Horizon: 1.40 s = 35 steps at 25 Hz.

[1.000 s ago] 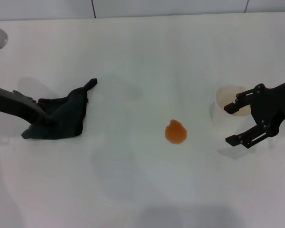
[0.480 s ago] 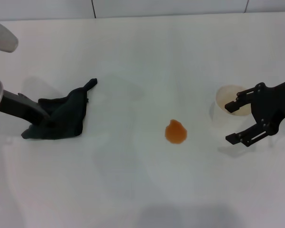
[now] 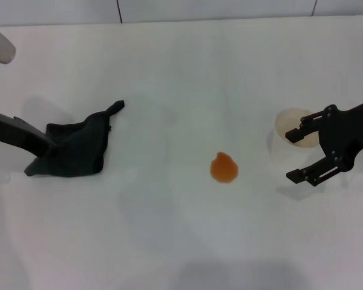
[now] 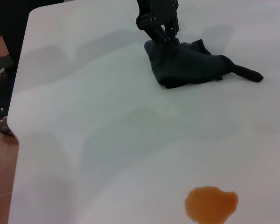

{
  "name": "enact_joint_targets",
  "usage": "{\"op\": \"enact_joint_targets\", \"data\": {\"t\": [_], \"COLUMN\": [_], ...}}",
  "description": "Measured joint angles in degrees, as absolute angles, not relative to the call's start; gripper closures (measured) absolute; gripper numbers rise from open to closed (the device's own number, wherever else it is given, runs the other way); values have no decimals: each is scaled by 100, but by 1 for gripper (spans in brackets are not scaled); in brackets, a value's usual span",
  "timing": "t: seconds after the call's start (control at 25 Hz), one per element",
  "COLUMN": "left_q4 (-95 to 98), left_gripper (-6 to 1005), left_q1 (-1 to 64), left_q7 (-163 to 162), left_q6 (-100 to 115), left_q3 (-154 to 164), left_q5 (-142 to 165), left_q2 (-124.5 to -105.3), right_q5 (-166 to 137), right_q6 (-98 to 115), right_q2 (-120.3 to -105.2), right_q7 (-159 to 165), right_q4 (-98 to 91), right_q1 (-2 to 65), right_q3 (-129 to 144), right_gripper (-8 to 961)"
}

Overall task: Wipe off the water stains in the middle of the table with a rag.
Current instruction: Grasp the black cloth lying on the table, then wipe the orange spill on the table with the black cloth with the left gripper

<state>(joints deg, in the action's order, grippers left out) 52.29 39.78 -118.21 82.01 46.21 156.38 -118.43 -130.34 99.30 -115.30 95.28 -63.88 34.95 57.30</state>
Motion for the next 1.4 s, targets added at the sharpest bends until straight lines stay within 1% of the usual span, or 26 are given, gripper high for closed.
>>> {"op": "enact_joint_targets", "data": {"t": [0.16,0.44,1.04,1.4], "left_q4": [5213,4989,4002,3570], "left_gripper": [915,936,942,943], "left_q1": [3997,4071,5042,5383], "left_q7": [-11821,-11816,-11811,-11820], "left_q6": [8154,7998,7439,7167], "left_q3": [4658,4760,5910,6637], "left_q5": [15638,15638,14163,13369], "left_q2": [-11859,-11876,-11926,-11950], "right_q5": [-13031,-13016,-12877,-12875], "right_q6": [9926,9916,9781,9782], "right_q2": [-11531,-11538,-11539,-11539], "right_q7": [9527,9526,9474,9474], "right_q4": [-6385,-6380,-6306,-6306], "right_q1": [3505,3505,3486,3451], "right_q3": [5730,5730,5810,5853], "right_gripper": [110,110,110,110]}}
